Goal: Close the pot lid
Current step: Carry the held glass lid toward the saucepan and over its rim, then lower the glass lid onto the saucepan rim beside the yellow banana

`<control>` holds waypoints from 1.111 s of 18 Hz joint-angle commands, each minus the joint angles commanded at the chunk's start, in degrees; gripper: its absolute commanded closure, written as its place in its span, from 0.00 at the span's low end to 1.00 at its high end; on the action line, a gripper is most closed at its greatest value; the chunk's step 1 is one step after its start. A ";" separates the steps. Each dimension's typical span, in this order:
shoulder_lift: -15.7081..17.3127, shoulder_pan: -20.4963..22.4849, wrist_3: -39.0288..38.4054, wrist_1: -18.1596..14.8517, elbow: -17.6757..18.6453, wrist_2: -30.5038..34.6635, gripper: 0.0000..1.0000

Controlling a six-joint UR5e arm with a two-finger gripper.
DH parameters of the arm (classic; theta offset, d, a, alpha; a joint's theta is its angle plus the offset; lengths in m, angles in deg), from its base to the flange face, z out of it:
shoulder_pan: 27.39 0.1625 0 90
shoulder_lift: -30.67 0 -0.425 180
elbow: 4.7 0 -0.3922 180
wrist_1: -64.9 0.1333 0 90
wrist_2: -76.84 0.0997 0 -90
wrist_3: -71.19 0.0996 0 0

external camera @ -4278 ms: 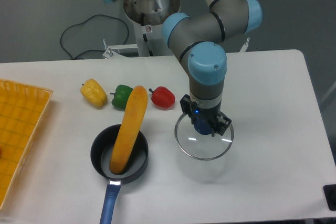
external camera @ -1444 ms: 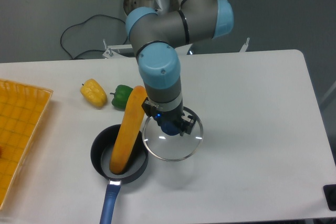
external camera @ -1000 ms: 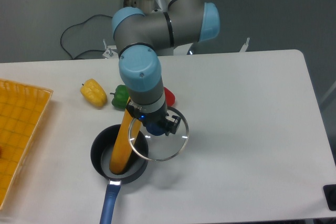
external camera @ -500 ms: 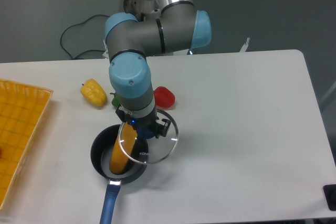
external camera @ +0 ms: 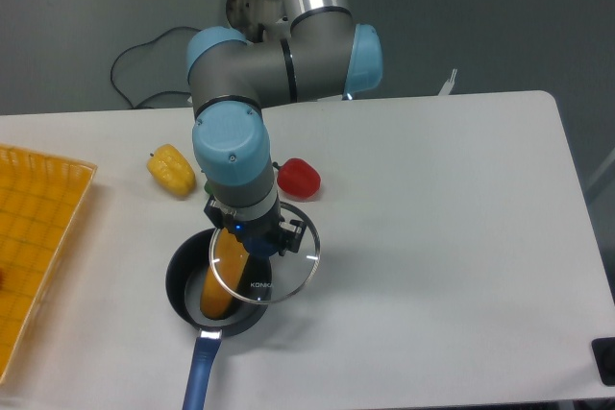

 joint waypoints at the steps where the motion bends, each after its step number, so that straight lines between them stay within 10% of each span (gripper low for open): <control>1: -0.27 -0.27 -1.23 -0.71 -0.27 -0.09 0.40; 20: -0.45 -1.85 -4.14 -2.03 -0.80 -1.50 0.40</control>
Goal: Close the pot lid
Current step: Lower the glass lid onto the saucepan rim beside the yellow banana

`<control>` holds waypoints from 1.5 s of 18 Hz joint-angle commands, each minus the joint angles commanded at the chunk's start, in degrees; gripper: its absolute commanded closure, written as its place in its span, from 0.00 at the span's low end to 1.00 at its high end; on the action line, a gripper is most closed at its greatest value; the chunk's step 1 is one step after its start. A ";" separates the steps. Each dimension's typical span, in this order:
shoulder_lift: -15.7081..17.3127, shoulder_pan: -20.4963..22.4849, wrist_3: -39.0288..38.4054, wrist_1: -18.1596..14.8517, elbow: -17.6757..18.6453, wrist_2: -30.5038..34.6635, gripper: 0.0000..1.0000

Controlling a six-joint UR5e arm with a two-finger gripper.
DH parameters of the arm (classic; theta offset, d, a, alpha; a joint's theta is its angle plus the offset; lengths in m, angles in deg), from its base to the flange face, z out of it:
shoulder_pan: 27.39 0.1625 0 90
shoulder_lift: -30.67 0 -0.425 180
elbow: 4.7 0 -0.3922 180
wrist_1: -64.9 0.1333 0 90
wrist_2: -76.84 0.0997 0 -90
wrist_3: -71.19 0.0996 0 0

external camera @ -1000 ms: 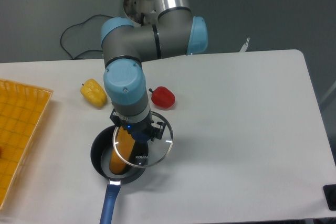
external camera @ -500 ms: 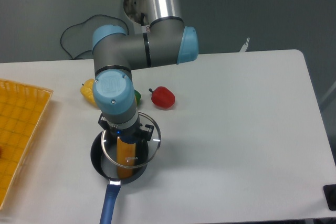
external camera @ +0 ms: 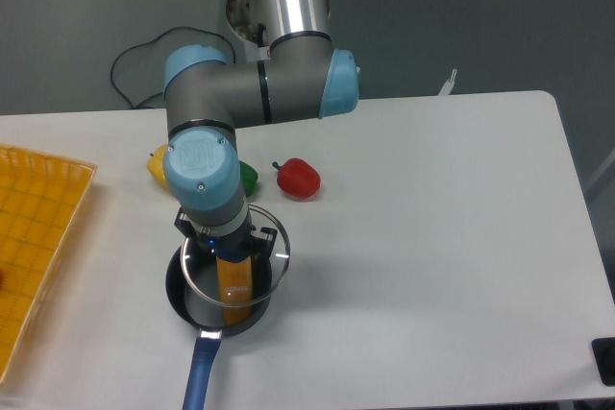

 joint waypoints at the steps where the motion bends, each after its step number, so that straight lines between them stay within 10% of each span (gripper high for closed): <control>1: 0.00 0.00 0.00 -0.09 -0.17 0.00 0.40; 27: -1.93 -0.61 -2.11 -2.37 -2.46 -1.76 0.40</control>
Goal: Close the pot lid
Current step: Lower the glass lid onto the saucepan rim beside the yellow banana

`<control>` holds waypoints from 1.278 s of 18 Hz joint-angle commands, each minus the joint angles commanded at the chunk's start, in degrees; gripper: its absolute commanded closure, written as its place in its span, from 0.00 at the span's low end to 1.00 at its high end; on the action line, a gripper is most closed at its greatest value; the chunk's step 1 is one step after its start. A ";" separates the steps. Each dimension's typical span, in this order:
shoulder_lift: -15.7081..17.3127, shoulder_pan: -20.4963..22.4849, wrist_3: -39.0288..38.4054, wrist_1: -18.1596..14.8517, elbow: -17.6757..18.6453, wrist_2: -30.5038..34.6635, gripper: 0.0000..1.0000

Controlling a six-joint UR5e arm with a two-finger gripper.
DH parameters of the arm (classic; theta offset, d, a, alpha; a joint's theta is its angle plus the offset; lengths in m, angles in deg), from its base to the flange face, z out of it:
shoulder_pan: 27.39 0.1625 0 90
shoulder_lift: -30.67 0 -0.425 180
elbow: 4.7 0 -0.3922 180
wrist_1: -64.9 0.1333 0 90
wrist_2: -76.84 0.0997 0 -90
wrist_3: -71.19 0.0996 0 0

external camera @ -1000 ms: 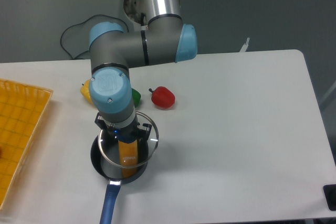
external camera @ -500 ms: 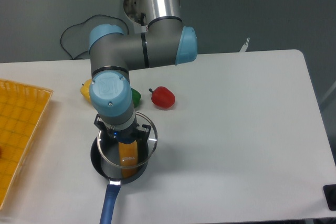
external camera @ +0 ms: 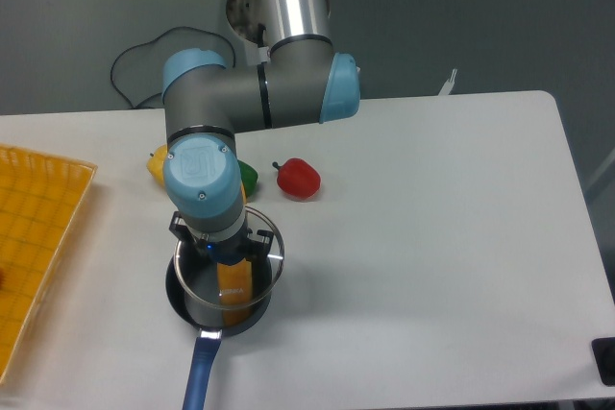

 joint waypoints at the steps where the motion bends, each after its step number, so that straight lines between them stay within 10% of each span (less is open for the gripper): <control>1: -0.70 -0.35 -0.17 0.00 -0.70 -0.09 0.40; 23: -2.11 -1.58 -1.76 -0.70 -1.67 0.35 0.40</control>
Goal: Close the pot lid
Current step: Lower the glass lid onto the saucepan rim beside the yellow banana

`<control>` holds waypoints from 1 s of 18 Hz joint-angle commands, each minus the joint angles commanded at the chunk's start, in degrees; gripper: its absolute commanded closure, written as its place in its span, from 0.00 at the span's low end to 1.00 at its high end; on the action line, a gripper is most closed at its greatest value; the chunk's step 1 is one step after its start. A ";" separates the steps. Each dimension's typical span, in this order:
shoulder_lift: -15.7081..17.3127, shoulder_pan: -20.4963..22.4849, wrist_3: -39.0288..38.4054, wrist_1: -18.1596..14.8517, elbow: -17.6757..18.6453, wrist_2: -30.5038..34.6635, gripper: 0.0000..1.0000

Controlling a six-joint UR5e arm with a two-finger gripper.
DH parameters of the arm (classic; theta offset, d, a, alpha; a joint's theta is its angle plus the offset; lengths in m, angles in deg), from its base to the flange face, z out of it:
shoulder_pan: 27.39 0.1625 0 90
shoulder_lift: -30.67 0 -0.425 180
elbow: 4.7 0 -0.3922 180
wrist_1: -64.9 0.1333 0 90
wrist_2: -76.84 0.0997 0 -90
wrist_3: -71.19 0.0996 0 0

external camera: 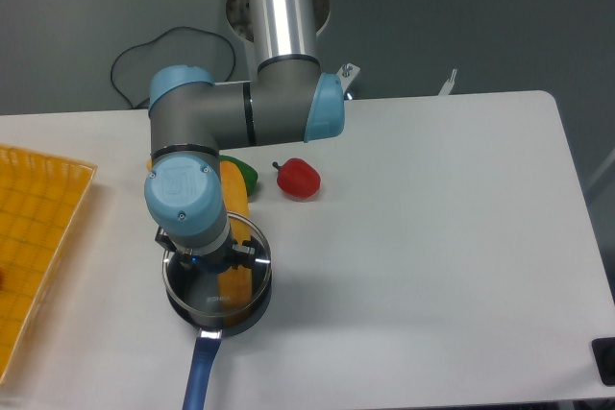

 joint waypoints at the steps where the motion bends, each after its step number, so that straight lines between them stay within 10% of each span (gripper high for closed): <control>1: -0.09 0.00 0.00 0.00 0.00 0.00 0.40; 18: -1.14 0.00 -0.09 0.44 -0.62 0.18 0.40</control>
